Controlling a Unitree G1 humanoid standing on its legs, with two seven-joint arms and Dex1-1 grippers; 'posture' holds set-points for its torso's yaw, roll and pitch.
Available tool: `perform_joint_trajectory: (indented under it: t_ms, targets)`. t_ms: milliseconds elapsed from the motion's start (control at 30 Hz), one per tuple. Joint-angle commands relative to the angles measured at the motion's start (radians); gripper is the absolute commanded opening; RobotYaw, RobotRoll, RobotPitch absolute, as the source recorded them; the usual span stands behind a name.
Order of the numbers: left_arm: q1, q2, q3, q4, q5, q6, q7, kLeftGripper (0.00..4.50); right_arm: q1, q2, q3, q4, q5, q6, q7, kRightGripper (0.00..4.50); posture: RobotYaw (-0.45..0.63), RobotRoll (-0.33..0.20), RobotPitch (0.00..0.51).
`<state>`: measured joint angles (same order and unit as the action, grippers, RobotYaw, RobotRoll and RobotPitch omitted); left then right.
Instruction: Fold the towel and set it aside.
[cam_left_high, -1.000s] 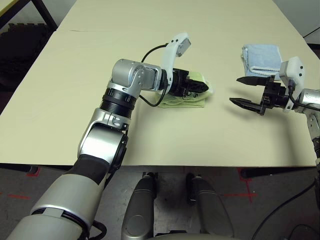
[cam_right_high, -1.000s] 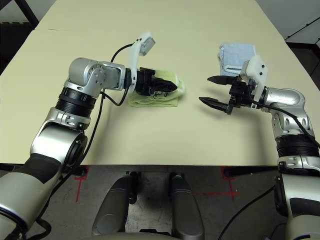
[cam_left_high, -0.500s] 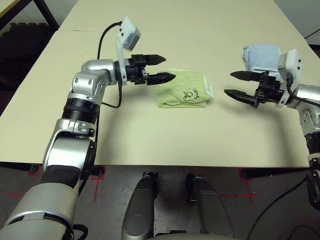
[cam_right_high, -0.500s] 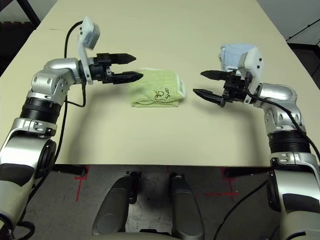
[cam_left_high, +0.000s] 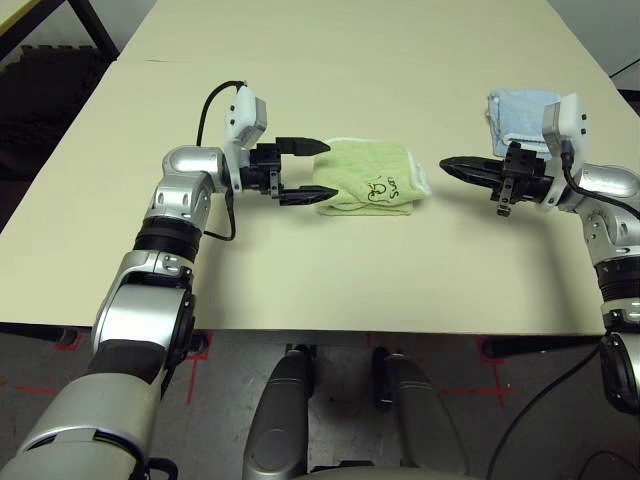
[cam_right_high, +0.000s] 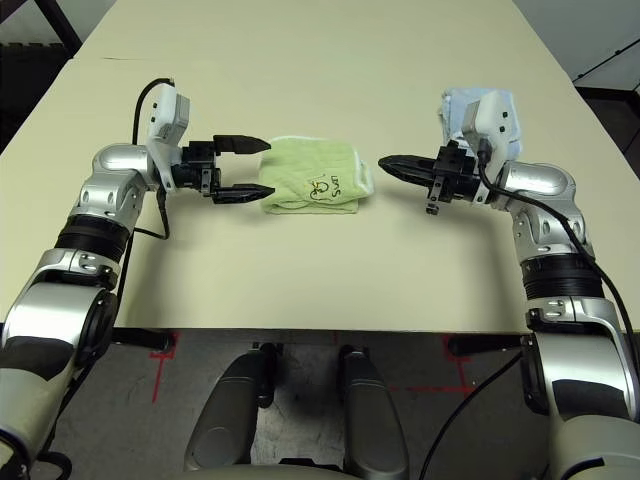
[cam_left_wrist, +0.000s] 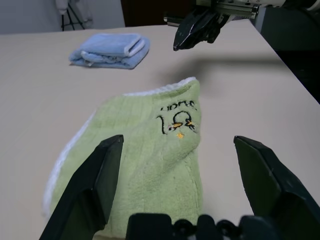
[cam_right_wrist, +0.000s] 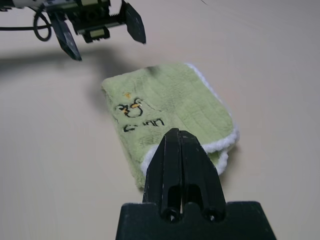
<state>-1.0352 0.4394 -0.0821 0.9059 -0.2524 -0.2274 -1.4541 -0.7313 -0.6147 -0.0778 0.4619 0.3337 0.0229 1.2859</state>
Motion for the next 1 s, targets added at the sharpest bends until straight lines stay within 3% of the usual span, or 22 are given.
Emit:
perform_joint_trajectory:
  t_ms: [33, 333, 500, 700, 1000]
  targets:
    - [-0.030, -0.009, 0.006, 0.071, 0.043, -0.072, 0.014, 3.48, 0.021, 0.006, 0.011, -0.040, 0.008, 0.021, -0.004, 0.00, 0.04, 0.000, 0.194]
    - [-0.095, -0.035, 0.039, 0.137, 0.041, -0.023, 0.041, 0.05, -0.016, 0.074, 0.012, -0.056, 0.020, 0.071, -0.062, 0.00, 0.07, 0.000, 0.183]
    - [-0.113, -0.097, 0.041, 0.117, 0.045, 0.046, 0.094, 0.05, -0.076, 0.162, 0.024, 0.011, -0.001, 0.111, -0.147, 0.00, 0.08, 0.000, 0.179]
    - [-0.096, -0.173, 0.002, 0.186, 0.124, 0.073, 0.191, 0.05, -0.106, 0.223, 0.088, 0.184, -0.075, 0.097, -0.177, 0.00, 0.09, 0.000, 0.175]
    - [-0.047, -0.144, -0.054, 0.291, 0.268, 0.038, 0.292, 0.05, -0.114, 0.265, 0.133, 0.397, -0.185, -0.003, -0.247, 0.00, 0.07, 0.000, 0.180]
